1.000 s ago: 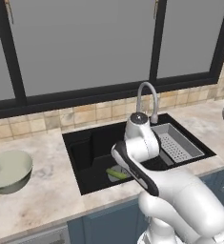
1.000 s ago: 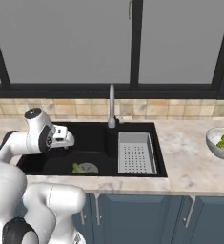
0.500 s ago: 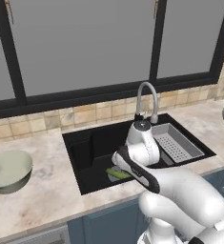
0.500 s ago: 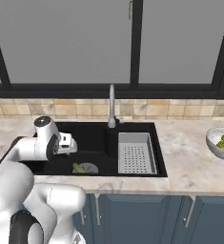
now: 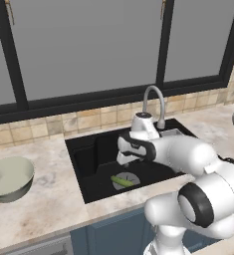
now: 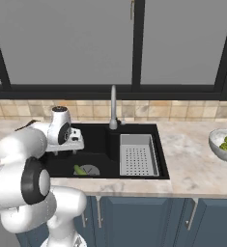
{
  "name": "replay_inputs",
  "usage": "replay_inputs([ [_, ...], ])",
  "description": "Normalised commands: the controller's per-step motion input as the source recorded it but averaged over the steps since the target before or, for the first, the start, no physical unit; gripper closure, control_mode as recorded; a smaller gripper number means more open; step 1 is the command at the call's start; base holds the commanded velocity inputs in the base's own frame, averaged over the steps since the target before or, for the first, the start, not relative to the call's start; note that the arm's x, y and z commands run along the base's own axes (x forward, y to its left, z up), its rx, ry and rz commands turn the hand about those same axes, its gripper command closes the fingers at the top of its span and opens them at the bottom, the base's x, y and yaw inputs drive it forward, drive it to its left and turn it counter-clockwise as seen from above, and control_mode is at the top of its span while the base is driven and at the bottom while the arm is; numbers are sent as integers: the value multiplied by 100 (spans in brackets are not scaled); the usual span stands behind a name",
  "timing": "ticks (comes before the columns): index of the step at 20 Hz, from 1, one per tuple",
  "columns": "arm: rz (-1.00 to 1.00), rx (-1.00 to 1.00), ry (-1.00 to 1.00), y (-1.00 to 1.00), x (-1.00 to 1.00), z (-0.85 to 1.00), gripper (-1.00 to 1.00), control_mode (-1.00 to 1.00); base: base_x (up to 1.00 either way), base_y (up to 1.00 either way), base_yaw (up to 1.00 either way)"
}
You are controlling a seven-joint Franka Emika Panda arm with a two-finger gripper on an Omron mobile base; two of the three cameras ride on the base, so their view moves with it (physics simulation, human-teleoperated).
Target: Pick the broccolis from the cabinet and place them in one bowl. Pick the cucumber from the sink and place it in the other bowl.
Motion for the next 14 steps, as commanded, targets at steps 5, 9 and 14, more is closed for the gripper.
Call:
replay_inputs([
  [5, 1, -1, 3, 0, 26, -20, -100, -100, 0, 0, 0],
  [9, 1, -1, 0, 0, 8, -38, -100, -100, 0, 0, 0],
  [14, 2, 0, 0, 0, 0, -63, -100, -100, 0, 0, 0],
])
